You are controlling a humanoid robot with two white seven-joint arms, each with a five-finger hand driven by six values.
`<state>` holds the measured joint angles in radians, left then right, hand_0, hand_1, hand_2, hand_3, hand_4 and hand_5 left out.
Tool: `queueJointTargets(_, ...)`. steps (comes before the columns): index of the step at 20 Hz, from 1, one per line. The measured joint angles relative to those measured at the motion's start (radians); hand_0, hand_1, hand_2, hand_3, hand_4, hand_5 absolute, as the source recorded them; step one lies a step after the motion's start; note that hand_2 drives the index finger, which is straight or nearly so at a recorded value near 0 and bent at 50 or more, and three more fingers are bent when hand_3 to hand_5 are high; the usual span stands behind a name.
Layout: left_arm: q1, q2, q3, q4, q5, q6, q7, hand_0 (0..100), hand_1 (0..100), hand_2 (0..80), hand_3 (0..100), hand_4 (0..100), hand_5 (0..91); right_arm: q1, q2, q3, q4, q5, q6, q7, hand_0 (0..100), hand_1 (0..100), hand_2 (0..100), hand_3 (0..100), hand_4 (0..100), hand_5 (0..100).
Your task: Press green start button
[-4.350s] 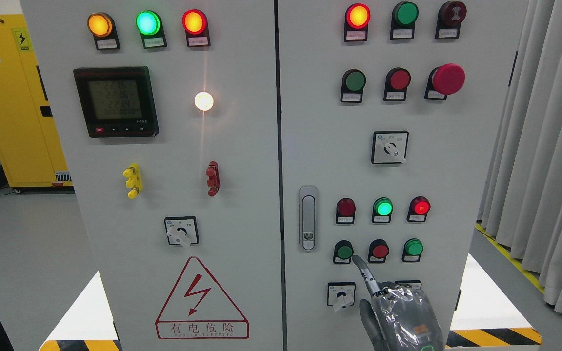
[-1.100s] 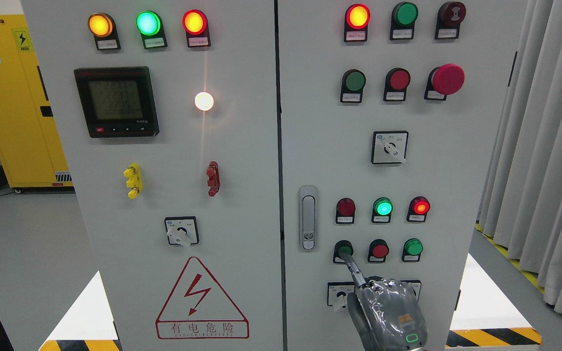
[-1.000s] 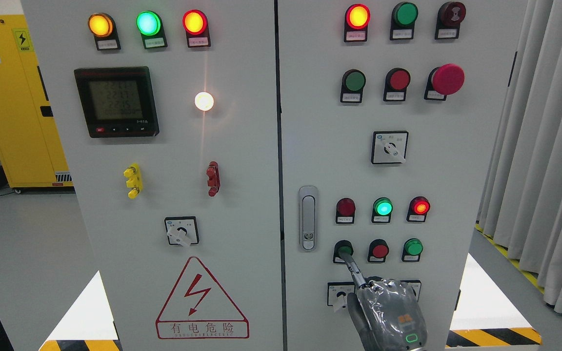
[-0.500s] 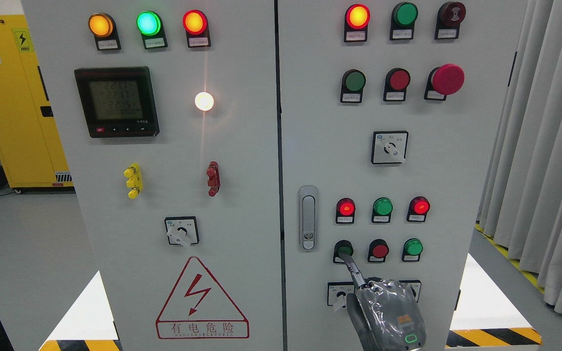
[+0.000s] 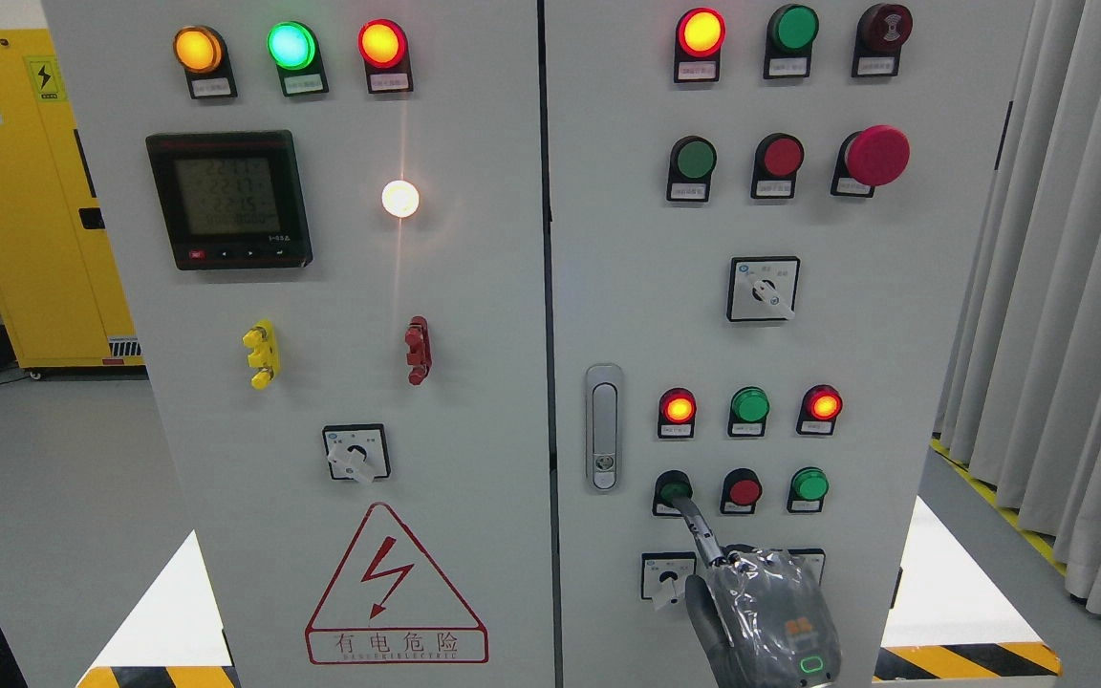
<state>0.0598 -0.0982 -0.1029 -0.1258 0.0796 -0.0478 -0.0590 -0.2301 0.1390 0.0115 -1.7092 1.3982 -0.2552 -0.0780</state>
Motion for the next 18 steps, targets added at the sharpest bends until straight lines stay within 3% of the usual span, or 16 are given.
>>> queueJointTargets(14,0.000,0.000,0.000,0.000,0.000,0.000,0.000,12,56,0.0,0,0,0.0,0.049,0.000,-0.003,-0.046,-0.084,-0.014,-0.012,84,95,0,89,88,100)
queueJointTargets(15,0.000,0.000,0.000,0.000,0.000,0.000,0.000,12,56,0.0,0,0,0.0,0.054,0.000,0.000,-0.049,-0.103,-0.021,-0.013,86,95,0,86,88,100)
queueJointTargets(16,0.000,0.000,0.000,0.000,0.000,0.000,0.000,12,56,0.0,0,0,0.0,0.058,0.000,0.003,-0.052,-0.128,-0.028,-0.013,87,94,0,79,84,91)
queueJointTargets(18,0.000,0.000,0.000,0.000,0.000,0.000,0.000,12,56,0.0,0,0,0.0,0.066,0.000,0.011,-0.057,-0.196,-0.049,-0.015,83,91,0,73,79,88)
